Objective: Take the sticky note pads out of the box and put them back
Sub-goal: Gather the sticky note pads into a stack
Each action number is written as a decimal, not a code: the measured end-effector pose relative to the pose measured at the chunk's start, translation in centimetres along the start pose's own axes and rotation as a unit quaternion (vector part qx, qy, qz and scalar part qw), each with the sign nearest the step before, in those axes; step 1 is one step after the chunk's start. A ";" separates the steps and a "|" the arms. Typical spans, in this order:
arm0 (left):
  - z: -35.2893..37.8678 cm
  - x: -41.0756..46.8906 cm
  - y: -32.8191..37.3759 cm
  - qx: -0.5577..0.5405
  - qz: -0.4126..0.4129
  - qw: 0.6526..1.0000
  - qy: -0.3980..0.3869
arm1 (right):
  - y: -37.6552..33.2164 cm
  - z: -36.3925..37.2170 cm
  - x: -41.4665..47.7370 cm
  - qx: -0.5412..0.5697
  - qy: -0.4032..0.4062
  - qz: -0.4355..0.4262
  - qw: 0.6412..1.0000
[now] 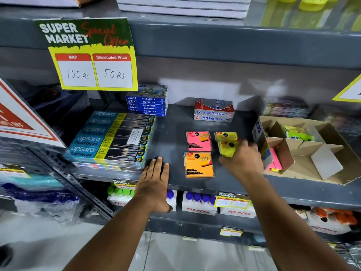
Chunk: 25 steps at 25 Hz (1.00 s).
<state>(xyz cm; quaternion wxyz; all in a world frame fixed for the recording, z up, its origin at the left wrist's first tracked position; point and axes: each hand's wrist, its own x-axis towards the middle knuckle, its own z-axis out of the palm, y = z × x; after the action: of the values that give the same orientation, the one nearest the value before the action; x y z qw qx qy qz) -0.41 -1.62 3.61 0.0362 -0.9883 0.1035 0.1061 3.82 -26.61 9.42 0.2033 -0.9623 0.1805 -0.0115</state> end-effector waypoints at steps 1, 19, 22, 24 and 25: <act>-0.1 -0.1 0.0 -0.001 0.000 1.000 0.001 | -0.6 -0.4 1.2 0.004 0.015 -0.009 1.000; 0.1 0.0 -0.2 -0.028 0.004 1.000 0.006 | -2.5 1.6 7.9 -0.011 -0.020 0.009 1.000; 0.1 0.0 -0.2 -0.032 0.006 0.999 0.014 | -2.5 0.8 8.2 0.026 -0.018 0.013 0.999; 0.1 0.0 -0.2 -0.033 0.004 0.999 0.017 | -2.3 1.0 8.1 0.038 -0.038 0.035 0.998; 0.1 0.0 -0.2 -0.033 0.003 0.999 0.017 | -2.1 1.3 8.0 0.034 -0.051 0.048 0.997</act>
<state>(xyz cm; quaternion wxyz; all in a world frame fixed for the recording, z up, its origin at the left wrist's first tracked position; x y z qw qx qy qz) -0.43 -1.41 3.52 0.0018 -0.9903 0.1035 0.0927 12.14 -27.09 8.67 0.2448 -0.9445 0.2151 0.0413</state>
